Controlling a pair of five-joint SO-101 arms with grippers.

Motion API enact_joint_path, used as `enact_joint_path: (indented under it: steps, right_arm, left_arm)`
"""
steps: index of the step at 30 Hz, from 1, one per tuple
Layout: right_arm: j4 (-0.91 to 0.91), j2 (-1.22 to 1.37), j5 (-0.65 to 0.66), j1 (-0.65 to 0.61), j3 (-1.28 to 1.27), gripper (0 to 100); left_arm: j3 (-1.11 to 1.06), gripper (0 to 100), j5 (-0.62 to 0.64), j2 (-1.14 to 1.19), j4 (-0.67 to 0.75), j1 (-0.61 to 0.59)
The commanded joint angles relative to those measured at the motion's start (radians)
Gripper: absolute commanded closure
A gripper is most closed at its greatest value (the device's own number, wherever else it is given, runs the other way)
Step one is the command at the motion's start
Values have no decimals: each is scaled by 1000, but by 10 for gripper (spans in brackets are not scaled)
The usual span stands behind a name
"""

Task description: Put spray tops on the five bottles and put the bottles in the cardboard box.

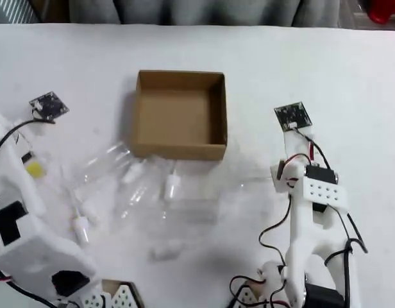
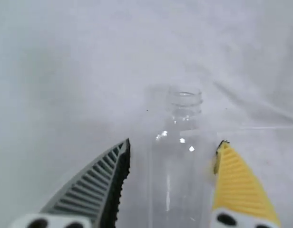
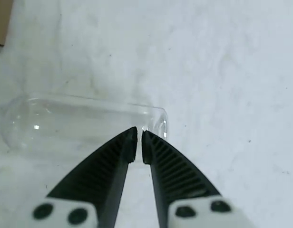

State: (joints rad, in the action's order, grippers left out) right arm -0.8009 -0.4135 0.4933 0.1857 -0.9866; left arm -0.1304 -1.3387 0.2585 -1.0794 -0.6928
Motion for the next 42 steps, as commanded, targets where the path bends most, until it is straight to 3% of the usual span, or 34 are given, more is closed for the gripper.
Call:
enact_joint_path:
  steps: [1,15,20,29,38,42]
  right_arm:
    - [1,19,9,-13,-48,981]
    - [8,19,9,-13,-49,981]
    - [7,19,9,-13,-49,981]
    - [7,19,9,-13,-49,981]
    - [10,19,9,-13,-49,981]
    - [12,19,11,-13,-49,981]
  left_arm:
    - [89,720,-71,4,-89,-8]
    - [86,719,-92,12,-130,-10]
    - [81,676,-92,12,-109,-15]
    - [91,683,-94,113,-29,-18]
    - [92,728,-92,122,-26,-22]
    - [167,736,-92,122,-94,-35]
